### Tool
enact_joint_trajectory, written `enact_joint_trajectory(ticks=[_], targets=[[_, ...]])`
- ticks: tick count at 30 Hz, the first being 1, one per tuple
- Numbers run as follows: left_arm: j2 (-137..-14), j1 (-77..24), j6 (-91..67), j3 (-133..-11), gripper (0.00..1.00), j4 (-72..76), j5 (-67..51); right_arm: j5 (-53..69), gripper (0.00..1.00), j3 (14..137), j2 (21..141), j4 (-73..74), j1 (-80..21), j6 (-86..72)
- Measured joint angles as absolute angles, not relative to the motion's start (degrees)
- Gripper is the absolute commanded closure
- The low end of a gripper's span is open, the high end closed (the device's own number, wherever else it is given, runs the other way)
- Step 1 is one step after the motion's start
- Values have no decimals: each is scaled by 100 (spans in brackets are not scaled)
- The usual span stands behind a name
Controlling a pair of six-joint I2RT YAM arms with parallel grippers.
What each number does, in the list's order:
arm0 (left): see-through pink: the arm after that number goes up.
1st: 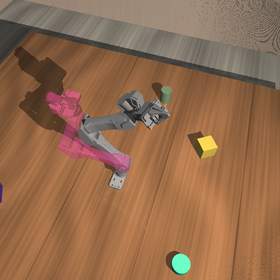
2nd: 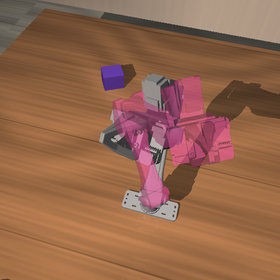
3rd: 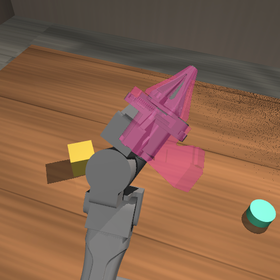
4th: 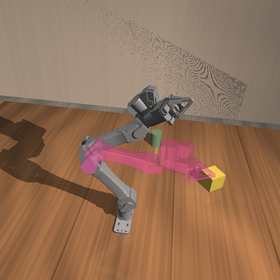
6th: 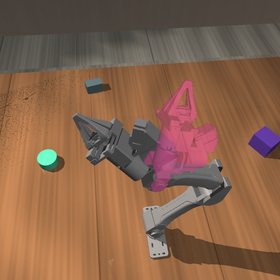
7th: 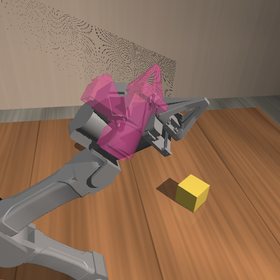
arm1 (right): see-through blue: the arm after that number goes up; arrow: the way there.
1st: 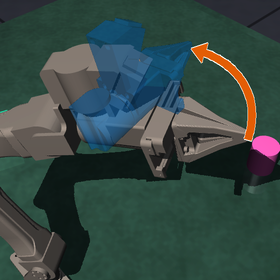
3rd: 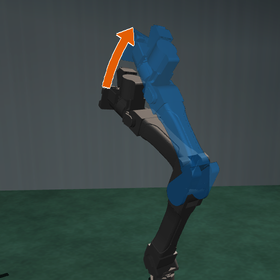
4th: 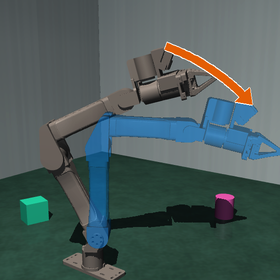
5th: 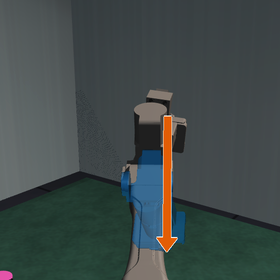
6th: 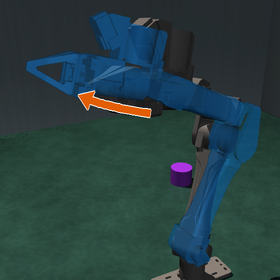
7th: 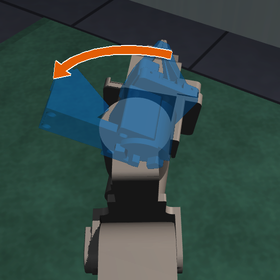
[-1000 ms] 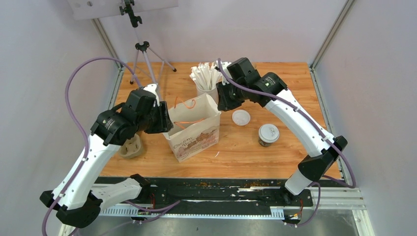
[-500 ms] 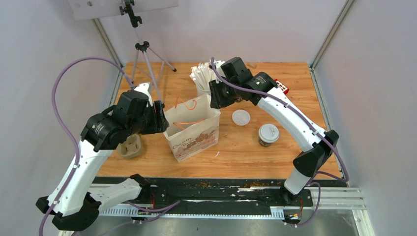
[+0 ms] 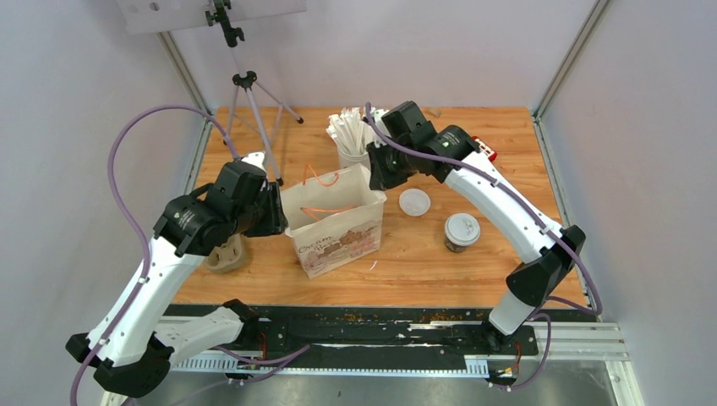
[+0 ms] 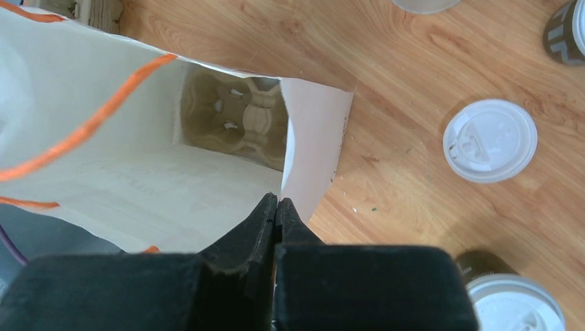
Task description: Pack the takeout coffee
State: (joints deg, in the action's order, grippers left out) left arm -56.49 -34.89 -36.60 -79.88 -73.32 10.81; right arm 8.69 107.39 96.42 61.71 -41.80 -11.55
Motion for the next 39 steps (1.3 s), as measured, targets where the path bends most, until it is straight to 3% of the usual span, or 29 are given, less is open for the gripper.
enact_joint_trajectory(ticks=[11, 14, 16, 19, 22, 26, 27, 28, 35, 38, 39], targets=[[-5905, -3489, -3439, -7815, 68, -6532, 749, 919, 94, 9631, 8427, 6171, -4180, -1896], [-5970, -3489, -3361, -7730, 80, -6283, 637, 980, 88, 9319, 8195, 6034, -4180, -2119], [-5975, -3489, -3297, -7684, 89, -6182, 600, 1037, 79, 9177, 8110, 5918, -4180, -2259], [-5951, -3489, -3116, -7620, 93, -5968, 534, 1090, 58, 9061, 8005, 5815, -4180, -2438], [-5837, -3489, -2915, -7430, 93, -5649, 395, 1057, 41, 8943, 7839, 5747, -4180, -2517], [-5721, -3489, -2742, -7220, 90, -5358, 134, 880, 11, 8910, 7570, 5763, -4180, -2296], [-5743, -3489, -2698, -7220, 87, -5323, 80, 779, 3, 8945, 7516, 5830, -4180, -2139], [-5771, -3489, -2655, -7220, 83, -5282, 43, 666, 0, 9006, 7481, 5909, -4180, -2008], [-6125, -3489, -2322, -7483, 54, -5336, 47, -250, 0, 9282, 7437, 6366, -4069, -1253], [-6211, -3489, -2224, -7769, 31, -5430, 128, -502, 0, 9249, 7437, 6469, -3876, -1096], [-6230, -3489, -2204, -7874, 7, -5478, 163, -558, 0, 9225, 7435, 6466, -3809, -1070]])
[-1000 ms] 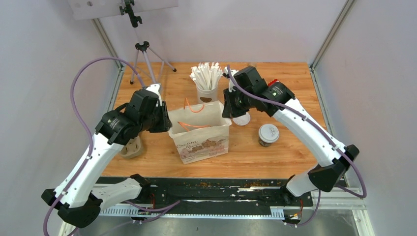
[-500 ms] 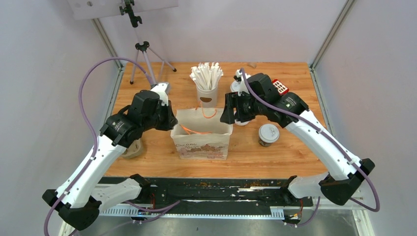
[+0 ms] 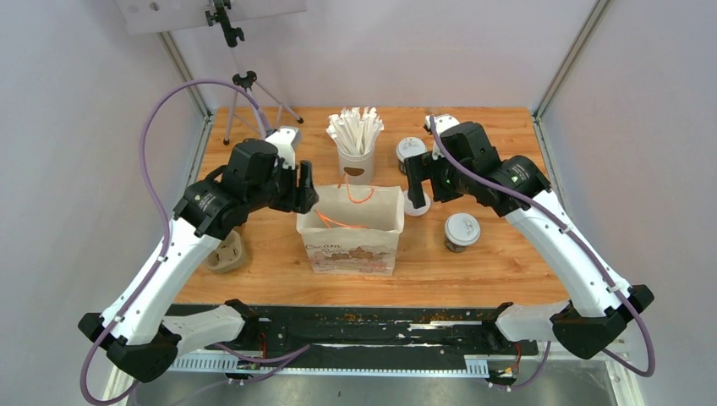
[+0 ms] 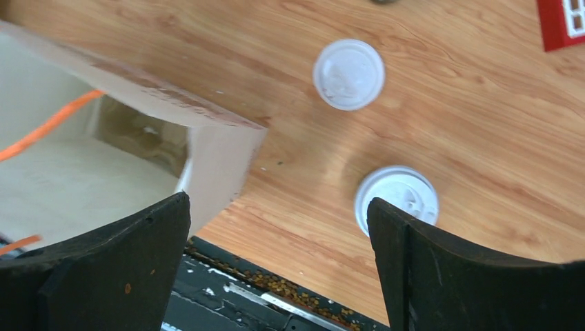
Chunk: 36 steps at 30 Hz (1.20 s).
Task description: Pack the takeout coffee
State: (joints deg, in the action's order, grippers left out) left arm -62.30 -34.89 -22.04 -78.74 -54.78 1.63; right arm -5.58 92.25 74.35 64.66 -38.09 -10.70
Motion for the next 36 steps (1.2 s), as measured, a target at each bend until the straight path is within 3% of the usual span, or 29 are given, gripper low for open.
enact_joint_trajectory(ticks=[2, 11, 19, 36], targets=[[-6263, -3489, -2185, -8082, 0, -5561, 217, -652, 2, 9085, 7395, 6445, -3601, -1011], [-6156, -3489, -2217, -8392, 0, -6031, 563, -744, 0, 7865, 7269, 6169, -2346, -891], [-5896, -3489, -2154, -8761, 0, -6779, 1566, -635, 1, 6613, 7264, 5588, -1664, -698], [-5817, -3489, -2281, -8213, 0, -7037, 1487, -255, 1, 5413, 6547, 4582, -1479, -620]])
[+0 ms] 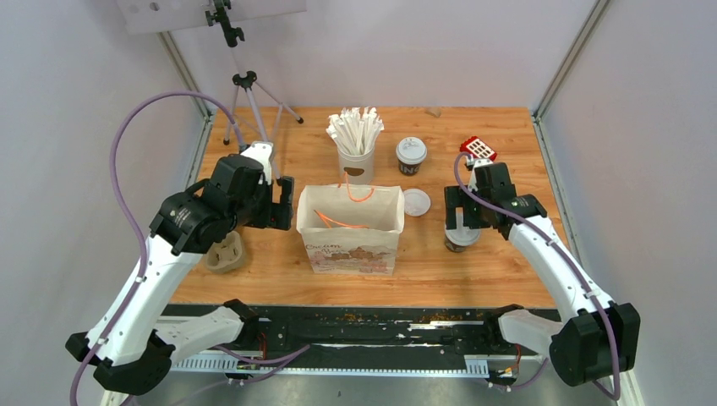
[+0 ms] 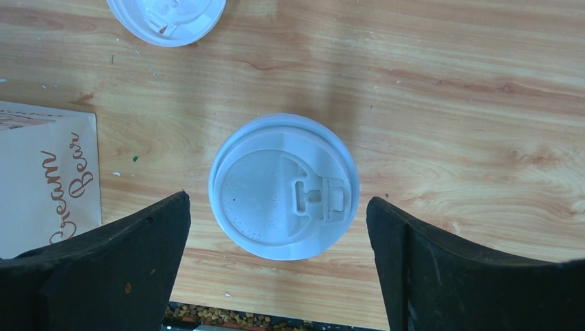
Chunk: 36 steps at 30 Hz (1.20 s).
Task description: Pack the takeout coffee
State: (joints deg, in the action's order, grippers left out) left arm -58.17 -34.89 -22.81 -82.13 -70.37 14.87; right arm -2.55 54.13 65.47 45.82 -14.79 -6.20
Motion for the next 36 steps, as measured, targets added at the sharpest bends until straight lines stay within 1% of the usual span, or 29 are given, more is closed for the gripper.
enact_joint_trajectory(ticks=[6, 9, 16, 22, 28, 36], targets=[[-5734, -3489, -2270, -8211, 0, -6952, 1334, -244, 1, 5168, 6184, 4342, -1479, -506], [-5745, -3489, -2255, -8211, 2, -6947, 1315, -207, 2, 5092, 6042, 4263, -1479, -447], [-5758, -3489, -2187, -8224, 4, -7000, 1258, -185, 5, 5024, 6145, 4145, -1415, -368], [-5776, -3489, -2132, -8246, 6, -7094, 1192, -16, 6, 4652, 6047, 3938, -1372, -392], [-5826, -3489, -2134, -8246, 7, -7089, 1015, 102, 7, 4622, 6090, 3905, -1356, -454], [-5841, -3489, -2132, -8243, 10, -7039, 819, 75, 12, 4626, 6278, 3826, -1350, -427]])
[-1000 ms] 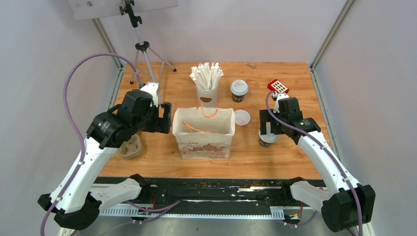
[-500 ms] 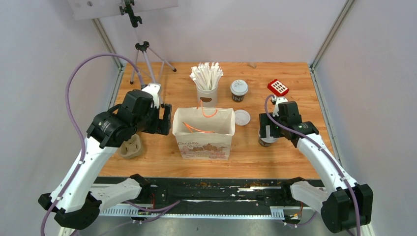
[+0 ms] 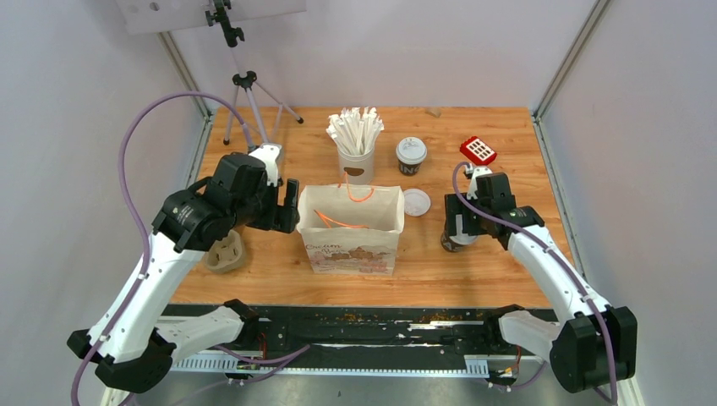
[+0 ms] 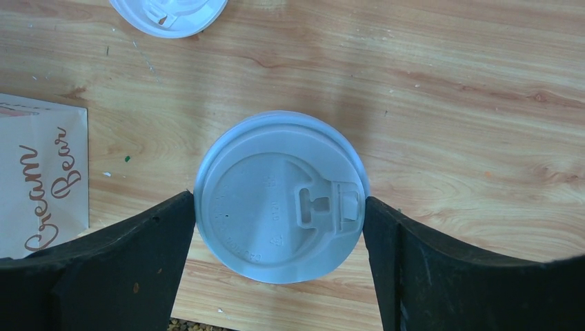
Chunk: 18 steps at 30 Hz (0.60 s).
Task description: Pack the takeout coffee
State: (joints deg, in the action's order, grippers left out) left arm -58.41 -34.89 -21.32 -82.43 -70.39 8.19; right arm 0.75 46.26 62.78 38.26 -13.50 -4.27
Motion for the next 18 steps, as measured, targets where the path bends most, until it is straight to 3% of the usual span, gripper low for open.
enact_joint_trajectory(ticks=[8, 15, 18], targets=[[-5937, -3489, -2130, -8243, 11, -6949, 753, 56, 16, 4654, 6372, 3701, -1341, -414], [-5937, -3489, -2130, -8243, 11, -6897, 705, 152, 3, 4794, 6438, 3881, -1341, -429], [-5940, -3489, -2130, -8243, 11, -6855, 648, 158, 3, 5002, 6514, 4038, -1341, -443]])
